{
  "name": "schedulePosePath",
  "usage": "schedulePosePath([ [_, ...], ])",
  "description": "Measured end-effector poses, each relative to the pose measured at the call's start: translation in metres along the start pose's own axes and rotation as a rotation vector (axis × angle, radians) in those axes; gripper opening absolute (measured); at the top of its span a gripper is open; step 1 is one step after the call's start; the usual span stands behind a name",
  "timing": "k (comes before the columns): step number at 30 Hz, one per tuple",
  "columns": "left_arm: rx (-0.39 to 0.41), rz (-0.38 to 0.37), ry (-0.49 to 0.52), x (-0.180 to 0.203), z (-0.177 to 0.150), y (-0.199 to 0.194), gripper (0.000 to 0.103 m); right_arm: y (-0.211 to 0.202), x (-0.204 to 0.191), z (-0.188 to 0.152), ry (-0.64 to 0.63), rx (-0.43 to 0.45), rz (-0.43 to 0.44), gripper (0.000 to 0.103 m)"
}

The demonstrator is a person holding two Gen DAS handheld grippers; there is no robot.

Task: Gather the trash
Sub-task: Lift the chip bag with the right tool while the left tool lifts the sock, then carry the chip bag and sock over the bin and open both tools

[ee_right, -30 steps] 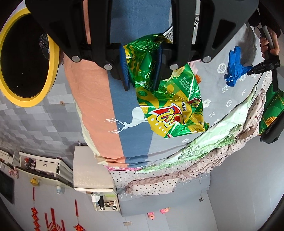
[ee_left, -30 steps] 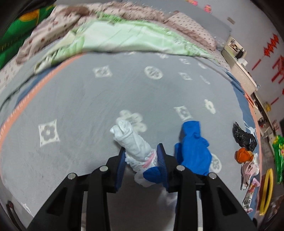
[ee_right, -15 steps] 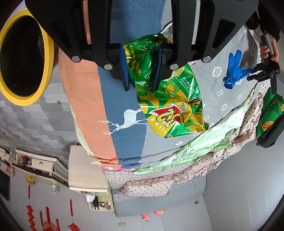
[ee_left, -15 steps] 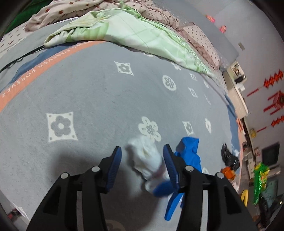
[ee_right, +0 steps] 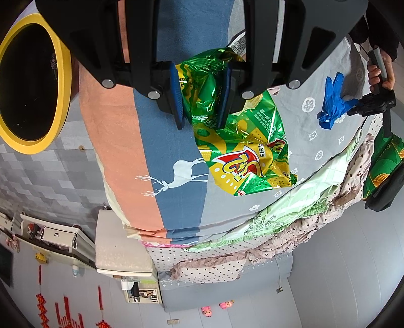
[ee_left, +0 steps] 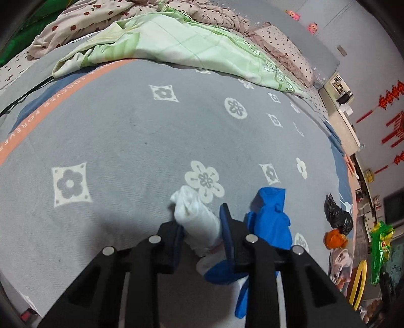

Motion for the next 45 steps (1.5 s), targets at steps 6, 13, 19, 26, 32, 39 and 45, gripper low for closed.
schedulePosePath([
  [6, 0.074, -0.031, 0.025, 0.013, 0.012, -0.021, 0.018, -0.008, 0.003, -0.002, -0.001, 0.016, 0.001, 0.026],
  [13, 0.188, -0.062, 0.140, 0.056, 0.018, -0.077, 0.018, -0.027, 0.006, -0.003, -0.004, 0.054, 0.017, 0.026],
  [19, 0.216, -0.118, 0.224, 0.106, 0.002, -0.108, 0.018, -0.047, 0.022, -0.002, 0.031, 0.086, 0.032, 0.026],
  [26, 0.200, -0.206, 0.369, 0.193, -0.036, -0.121, 0.018, -0.082, 0.059, 0.002, 0.070, 0.145, -0.014, 0.026],
  [32, 0.155, -0.309, 0.494, 0.275, -0.081, -0.121, 0.018, -0.115, 0.101, 0.004, 0.115, 0.194, -0.075, 0.026],
  [39, 0.083, -0.403, 0.631, 0.362, -0.144, -0.108, 0.019, -0.153, 0.153, -0.003, 0.173, 0.243, -0.159, 0.026],
  [45, 0.000, -0.463, 0.714, 0.424, -0.198, -0.088, 0.019, -0.176, 0.201, -0.016, 0.237, 0.258, -0.240, 0.026],
])
Point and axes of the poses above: each gripper's, at about its wrist camera, not at the fingertips, and y roughly the way its jaws point, x to its right, z to its top, the point moved 3 cm from there along y, roughly the way its jaws point, and after that the axes turned 7 degrees about -y, right-handed, at the moved point
